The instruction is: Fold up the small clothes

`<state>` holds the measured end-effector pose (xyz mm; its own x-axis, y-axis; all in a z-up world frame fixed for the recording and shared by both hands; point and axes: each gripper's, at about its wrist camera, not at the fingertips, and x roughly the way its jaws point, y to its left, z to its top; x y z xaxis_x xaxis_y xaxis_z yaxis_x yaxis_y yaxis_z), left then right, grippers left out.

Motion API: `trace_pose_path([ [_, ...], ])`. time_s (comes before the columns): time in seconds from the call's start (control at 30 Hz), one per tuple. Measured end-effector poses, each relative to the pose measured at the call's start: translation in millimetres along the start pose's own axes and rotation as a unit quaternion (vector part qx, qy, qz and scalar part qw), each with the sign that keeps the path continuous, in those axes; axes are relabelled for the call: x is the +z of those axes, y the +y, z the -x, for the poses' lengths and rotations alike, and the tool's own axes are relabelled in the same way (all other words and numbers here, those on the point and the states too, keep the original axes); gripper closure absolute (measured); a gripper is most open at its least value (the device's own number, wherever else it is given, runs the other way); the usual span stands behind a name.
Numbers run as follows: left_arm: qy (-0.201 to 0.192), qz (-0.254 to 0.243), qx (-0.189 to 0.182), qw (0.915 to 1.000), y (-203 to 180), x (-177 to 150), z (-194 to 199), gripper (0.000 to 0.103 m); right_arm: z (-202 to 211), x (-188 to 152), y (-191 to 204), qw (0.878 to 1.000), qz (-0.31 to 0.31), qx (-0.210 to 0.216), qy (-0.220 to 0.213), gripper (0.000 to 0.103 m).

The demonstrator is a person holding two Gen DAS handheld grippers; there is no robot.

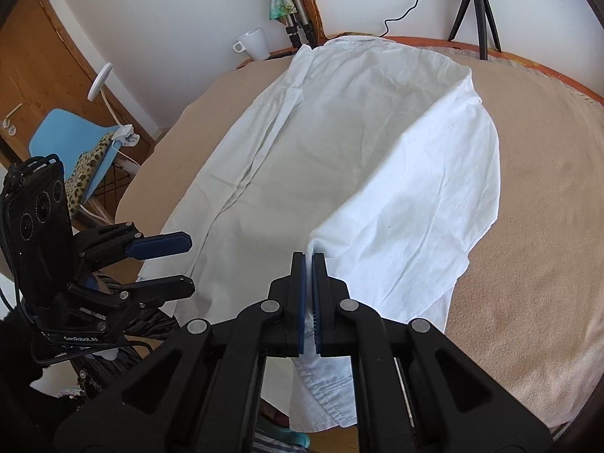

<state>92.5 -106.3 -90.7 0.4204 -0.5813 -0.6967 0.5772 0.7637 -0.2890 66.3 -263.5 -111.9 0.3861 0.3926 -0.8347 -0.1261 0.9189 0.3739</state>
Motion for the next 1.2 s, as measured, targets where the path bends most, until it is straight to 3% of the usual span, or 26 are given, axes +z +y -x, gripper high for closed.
trace_pose_path([
  [0.13,0.01,0.009,-0.007,0.9999,2.8,-3.0,-3.5,0.06,-1.1,-7.4,-7.4,0.999,-0.021,0.03,0.013,0.094],
  [0.27,0.025,0.021,-0.025,0.9992,-0.2,-5.2,-12.8,0.06,23.3,-9.4,-28.3,0.998,-0.056,0.037,-0.017,0.075],
  [0.37,0.028,0.018,-0.033,0.9989,-9.4,-5.4,-17.5,0.06,38.8,-7.3,-51.4,0.994,-0.093,0.044,-0.042,0.075],
  [0.5,0.025,0.007,-0.041,0.9988,-26.7,-1.2,-17.7,0.059,40.7,-2.3,-73.4,0.992,-0.119,0.005,-0.049,0.075],
  [0.63,0.025,-0.019,-0.042,0.9986,-49.4,2.6,-17.3,0.046,24.8,6.2,-86.6,0.99,-0.138,-0.002,-0.042,0.075],
  [0.73,0.024,-0.071,-0.009,0.9972,-71.8,0.1,-21.5,0.045,4.5,21.9,-93.0,0.989,-0.146,0.001,-0.032,0.075],
  [0.8,0.031,-0.095,0.018,0.9948,-80.0,-2.8,-29.3,0.051,-11.9,33.8,-100.9,0.986,-0.162,0.011,-0.023,0.075],
  [0.83,0.041,-0.096,0.026,0.9942,-79.7,-4.0,-34.7,0.064,-18.5,39.2,-105.1,0.985,-0.171,0.011,-0.021,0.075],
  [0.9,0.063,-0.072,0.018,0.9952,-70.9,-5.6,-45.2,0.083,-31.0,49.6,-110.4,0.983,-0.18,0.019,-0.012,0.075],
  [0.97,0.072,-0.038,0.001,0.9967,-58.5,-6.7,-50.3,0.088,-42.6,59.5,-111.8,0.983,-0.183,0.017,0.0,0.075],
  [1.0,0.076,-0.024,-0.007,0.9968,-52.8,-7.9,-51.5,0.096,-47.9,63.9,-111.5,0.983,-0.182,0.013,0.005,0.075],
  [1.13,0.073,0.014,-0.016,0.9971,-37.9,-13.7,-46.9,0.103,-67.8,75.8,-108.0,0.983,-0.181,-0.014,0.029,0.075],
  [1.2,0.072,0.035,-0.02,0.9966,-30.8,-16.6,-44.1,0.103,-73.3,81.1,-104.6,0.983,-0.179,-0.014,0.032,0.094],
])
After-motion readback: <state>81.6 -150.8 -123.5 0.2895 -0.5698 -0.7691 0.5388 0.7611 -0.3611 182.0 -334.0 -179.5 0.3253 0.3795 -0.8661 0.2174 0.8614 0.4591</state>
